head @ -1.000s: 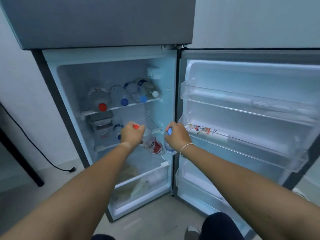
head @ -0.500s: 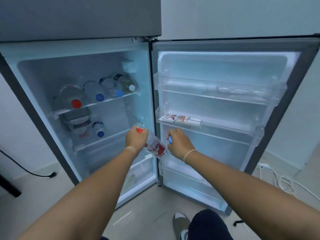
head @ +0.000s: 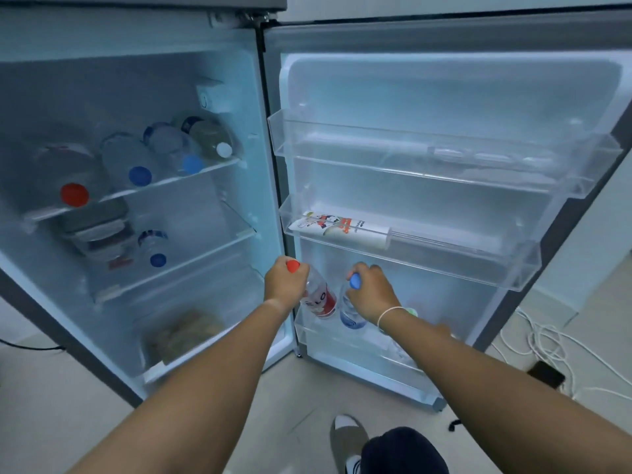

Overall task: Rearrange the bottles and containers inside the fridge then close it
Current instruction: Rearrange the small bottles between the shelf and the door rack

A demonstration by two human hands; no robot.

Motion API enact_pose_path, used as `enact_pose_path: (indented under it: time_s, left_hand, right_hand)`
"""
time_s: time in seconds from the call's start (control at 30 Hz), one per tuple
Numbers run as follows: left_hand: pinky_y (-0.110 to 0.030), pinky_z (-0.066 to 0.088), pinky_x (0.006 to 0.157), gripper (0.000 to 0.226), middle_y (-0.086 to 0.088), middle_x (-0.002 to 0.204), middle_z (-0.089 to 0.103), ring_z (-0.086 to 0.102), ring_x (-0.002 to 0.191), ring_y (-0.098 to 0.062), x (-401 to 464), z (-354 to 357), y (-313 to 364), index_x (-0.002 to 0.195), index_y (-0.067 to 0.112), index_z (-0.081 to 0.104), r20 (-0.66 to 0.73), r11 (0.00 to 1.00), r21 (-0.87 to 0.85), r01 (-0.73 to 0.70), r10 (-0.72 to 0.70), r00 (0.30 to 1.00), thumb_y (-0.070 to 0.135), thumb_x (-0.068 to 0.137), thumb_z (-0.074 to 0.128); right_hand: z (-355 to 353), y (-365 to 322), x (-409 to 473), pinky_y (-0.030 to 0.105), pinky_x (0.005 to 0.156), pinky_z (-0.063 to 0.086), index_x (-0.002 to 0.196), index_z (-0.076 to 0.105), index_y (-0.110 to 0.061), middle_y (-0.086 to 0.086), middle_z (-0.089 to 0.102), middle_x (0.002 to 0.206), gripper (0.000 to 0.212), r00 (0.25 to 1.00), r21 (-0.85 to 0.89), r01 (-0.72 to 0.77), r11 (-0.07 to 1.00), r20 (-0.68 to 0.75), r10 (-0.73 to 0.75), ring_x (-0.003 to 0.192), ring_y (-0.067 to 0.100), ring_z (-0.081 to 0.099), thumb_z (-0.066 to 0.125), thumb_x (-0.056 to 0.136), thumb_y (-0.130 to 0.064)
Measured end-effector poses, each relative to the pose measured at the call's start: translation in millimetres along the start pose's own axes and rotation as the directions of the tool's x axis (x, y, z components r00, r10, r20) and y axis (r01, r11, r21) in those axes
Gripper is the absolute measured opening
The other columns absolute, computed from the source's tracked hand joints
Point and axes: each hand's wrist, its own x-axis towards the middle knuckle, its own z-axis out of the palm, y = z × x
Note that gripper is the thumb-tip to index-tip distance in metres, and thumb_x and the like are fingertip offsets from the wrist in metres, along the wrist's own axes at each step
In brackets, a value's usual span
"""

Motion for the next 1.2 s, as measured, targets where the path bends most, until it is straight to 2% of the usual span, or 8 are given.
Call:
enact_pose_path:
  time_s: [0.07, 0.13, 0.2, 0.37, 0.73, 0.87, 1.03, 1.2]
  left_hand:
    - [-0.020, 0.050, 0.042, 0.017, 0.003, 0.071, 0.050, 0.061, 0.061, -0.024, 9.1, 7.3, -3.4, 0.070, 0.021, 0.047, 0.009, 1.000, -0.001, -0.014, 0.014, 1.000, 0.020, 0.084, 0.057]
    - [-0.035, 0.061, 0.064, 0.009, 0.004, 0.069, 0.050, 0.054, 0.053, -0.015, 19.0, 15.7, -7.7, 0.077, 0.016, 0.053, 0.022, 1.000, 0.009, -0.027, 0.027, 0.999, 0.018, 0.084, 0.058]
    - [-0.043, 0.060, 0.074, 0.008, 0.002, 0.073, 0.053, 0.054, 0.055, -0.015, 26.8, 22.0, -10.3, 0.089, 0.013, 0.055, 0.054, 0.998, 0.045, -0.033, 0.030, 0.998, 0.020, 0.085, 0.058]
    - [-0.047, 0.056, 0.085, 0.024, -0.015, 0.096, 0.062, 0.062, 0.092, -0.036, 42.0, 35.3, -6.8, 0.101, 0.007, 0.059, 0.131, 0.978, 0.183, -0.104, 0.081, 0.988, 0.026, 0.088, 0.058]
    - [-0.046, 0.054, 0.089, 0.030, -0.019, 0.110, 0.064, 0.061, 0.100, -0.037, 68.5, 57.6, -10.1, 0.114, 0.005, 0.052, 0.213, 0.937, 0.308, -0.165, 0.101, 0.972, 0.026, 0.093, 0.053]
    - [-0.046, 0.053, 0.092, 0.030, -0.020, 0.115, 0.062, 0.062, 0.101, -0.039, 73.9, 63.8, -16.4, 0.116, 0.005, 0.052, 0.270, 0.938, 0.322, -0.128, 0.038, 0.962, 0.025, 0.093, 0.052]
    - [-0.043, 0.052, 0.094, 0.032, -0.017, 0.121, 0.063, 0.063, 0.103, -0.036, 78.0, 65.7, -11.7, 0.124, 0.009, 0.052, 0.263, 0.936, 0.319, -0.150, 0.064, 0.963, 0.022, 0.094, 0.049]
    - [-0.036, 0.048, 0.090, 0.038, -0.013, 0.131, 0.058, 0.060, 0.110, -0.035, 73.0, 58.0, -14.6, 0.131, 0.014, 0.046, 0.284, 0.928, 0.336, -0.159, 0.061, 0.957, 0.025, 0.095, 0.048]
  right_hand:
    - [3.0, 3.3, 9.8, 0.030, 0.086, 0.043, 0.111, 0.055, -0.009, 0.018, 0.046, 0.115, 0.023, 1.000, -0.011, 0.000, 1.000, 0.013, 0.000, 0.097, 0.037, 0.056, 0.052, 0.088, -0.007]
    - [5.7, 6.5, 20.3, 0.032, 0.089, 0.044, 0.113, 0.055, -0.009, 0.019, 0.046, 0.116, 0.024, 1.000, -0.013, -0.006, 1.000, 0.027, 0.006, 0.100, 0.039, 0.055, 0.052, 0.089, -0.009]
    - [7.6, 8.1, 28.7, 0.033, 0.090, 0.045, 0.114, 0.055, -0.011, 0.020, 0.045, 0.117, 0.025, 0.999, -0.022, -0.003, 1.000, 0.051, 0.004, 0.102, 0.039, 0.054, 0.051, 0.089, -0.010]
    - [16.4, 10.5, 46.7, 0.032, 0.089, 0.043, 0.115, 0.055, -0.013, 0.019, 0.045, 0.119, 0.026, 0.993, -0.071, 0.048, 0.996, 0.114, -0.040, 0.103, 0.038, 0.054, 0.049, 0.090, -0.012]
    - [32.3, 33.3, 70.1, 0.032, 0.083, 0.045, 0.109, 0.062, -0.013, 0.010, 0.046, 0.092, 0.028, 0.996, -0.079, 0.032, 0.996, 0.087, -0.025, 0.094, 0.036, 0.056, 0.046, 0.088, -0.004]
    - [35.2, 34.1, 77.1, 0.035, 0.086, 0.047, 0.108, 0.062, -0.009, 0.019, 0.063, 0.110, 0.026, 0.997, -0.032, 0.012, 0.999, 0.075, -0.009, 0.097, 0.036, 0.058, 0.048, 0.088, 0.000]
    - [41.9, 32.6, 78.3, 0.033, 0.095, 0.044, 0.125, 0.057, -0.015, 0.014, 0.059, 0.127, 0.037, 0.998, 0.055, -0.036, 0.998, 0.052, 0.034, 0.112, 0.033, 0.056, 0.048, 0.091, -0.003]
    - [40.2, 33.5, 75.8, 0.035, 0.097, 0.045, 0.126, 0.056, -0.012, 0.015, 0.057, 0.129, 0.035, 0.996, 0.008, -0.076, 0.997, 0.044, 0.075, 0.115, 0.035, 0.055, 0.050, 0.092, -0.007]
